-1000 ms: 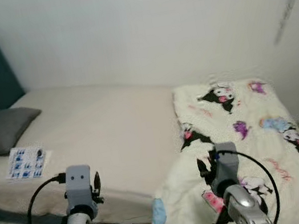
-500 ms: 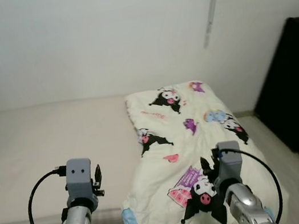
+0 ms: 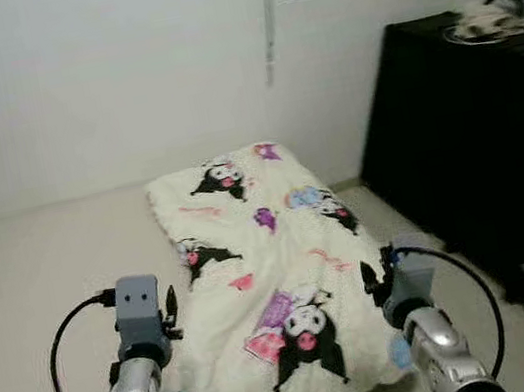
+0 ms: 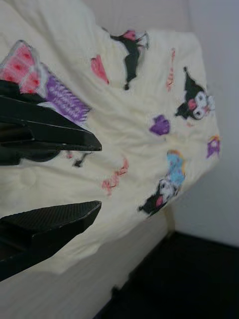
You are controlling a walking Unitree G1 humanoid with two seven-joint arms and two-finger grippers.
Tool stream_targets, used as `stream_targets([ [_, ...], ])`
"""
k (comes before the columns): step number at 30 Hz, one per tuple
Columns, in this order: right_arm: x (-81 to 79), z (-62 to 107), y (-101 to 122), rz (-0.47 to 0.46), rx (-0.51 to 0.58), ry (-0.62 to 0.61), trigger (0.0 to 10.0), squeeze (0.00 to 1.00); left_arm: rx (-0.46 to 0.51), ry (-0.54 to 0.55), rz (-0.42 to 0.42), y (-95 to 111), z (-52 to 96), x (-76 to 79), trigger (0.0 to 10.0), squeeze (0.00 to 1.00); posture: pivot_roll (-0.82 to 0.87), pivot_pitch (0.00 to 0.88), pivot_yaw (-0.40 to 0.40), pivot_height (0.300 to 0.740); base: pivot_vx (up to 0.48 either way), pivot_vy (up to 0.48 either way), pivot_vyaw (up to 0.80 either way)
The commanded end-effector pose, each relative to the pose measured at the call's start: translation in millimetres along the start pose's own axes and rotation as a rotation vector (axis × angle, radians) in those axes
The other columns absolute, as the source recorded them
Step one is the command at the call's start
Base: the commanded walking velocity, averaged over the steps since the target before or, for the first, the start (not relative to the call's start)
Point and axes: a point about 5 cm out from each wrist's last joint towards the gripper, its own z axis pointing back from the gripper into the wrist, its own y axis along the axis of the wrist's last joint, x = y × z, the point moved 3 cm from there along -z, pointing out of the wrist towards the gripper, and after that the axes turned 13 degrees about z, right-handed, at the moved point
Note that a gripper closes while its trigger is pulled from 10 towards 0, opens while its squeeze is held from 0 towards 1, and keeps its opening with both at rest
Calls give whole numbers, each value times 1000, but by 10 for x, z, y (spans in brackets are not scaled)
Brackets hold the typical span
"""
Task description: Clean up the room
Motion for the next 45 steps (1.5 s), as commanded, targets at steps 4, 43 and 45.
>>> stream_targets([
  [4, -82, -4, -17, 3, -9, 52, 10000, 0, -40, 71, 43, -118, 62, -99, 10000, 0, -29, 70, -51, 740, 0, 0, 0],
  [43, -295, 5, 14, 77, 18, 163, 10000, 0, -44, 188, 142, -201, 196, -87, 10000, 0, -26, 68, -73, 740, 0, -49, 103],
  [45, -295, 5, 14, 77, 18, 163, 10000, 0, -44, 188, 142, -201, 196, -87, 10000, 0, -26, 68, -73, 740, 0, 0, 0],
])
